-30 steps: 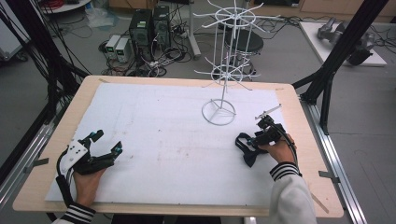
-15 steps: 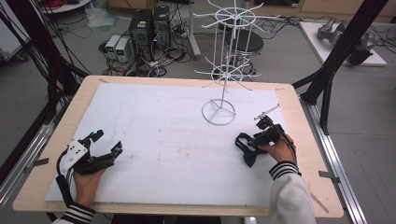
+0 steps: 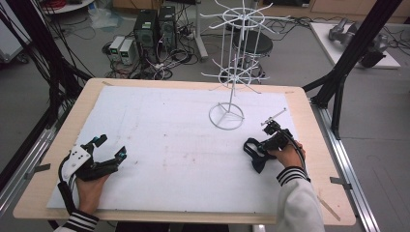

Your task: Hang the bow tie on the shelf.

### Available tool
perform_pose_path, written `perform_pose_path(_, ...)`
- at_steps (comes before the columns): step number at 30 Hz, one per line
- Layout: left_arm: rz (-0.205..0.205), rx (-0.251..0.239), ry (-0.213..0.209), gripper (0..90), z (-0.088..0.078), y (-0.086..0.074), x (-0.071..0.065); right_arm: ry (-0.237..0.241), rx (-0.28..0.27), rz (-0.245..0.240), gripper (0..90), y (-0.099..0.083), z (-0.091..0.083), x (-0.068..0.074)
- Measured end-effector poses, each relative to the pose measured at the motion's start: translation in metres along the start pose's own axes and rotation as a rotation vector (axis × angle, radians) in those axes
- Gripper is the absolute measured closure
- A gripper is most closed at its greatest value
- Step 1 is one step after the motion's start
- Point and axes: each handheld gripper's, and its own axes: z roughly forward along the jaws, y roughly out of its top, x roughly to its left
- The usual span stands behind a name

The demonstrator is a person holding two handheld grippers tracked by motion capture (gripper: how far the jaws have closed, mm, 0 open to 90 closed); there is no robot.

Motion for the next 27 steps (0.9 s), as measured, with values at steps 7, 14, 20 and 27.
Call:
perform_pose_path(7, 0.000, 0.000, 0.002, 15.8, 0.000, 0.000, 0.000, -0.008, -0.007, -0.024, 87.1, 0.002, -0.002, 0.004)
perform_pose_path(14, 0.003, 0.003, 0.000, 15.8, 0.000, 0.000, 0.000, -0.003, -0.049, -0.023, 87.3, 0.001, -0.007, 0.005)
perform_pose_path(20, 0.004, 0.003, 0.002, 15.8, 0.000, 0.000, 0.000, -0.011, -0.117, -0.033, 87.3, 0.000, -0.014, 0.008)
perform_pose_path(27, 0.004, 0.002, 0.003, 15.8, 0.000, 0.000, 0.000, -0.022, -0.219, -0.032, 87.3, 0.000, -0.025, 0.014)
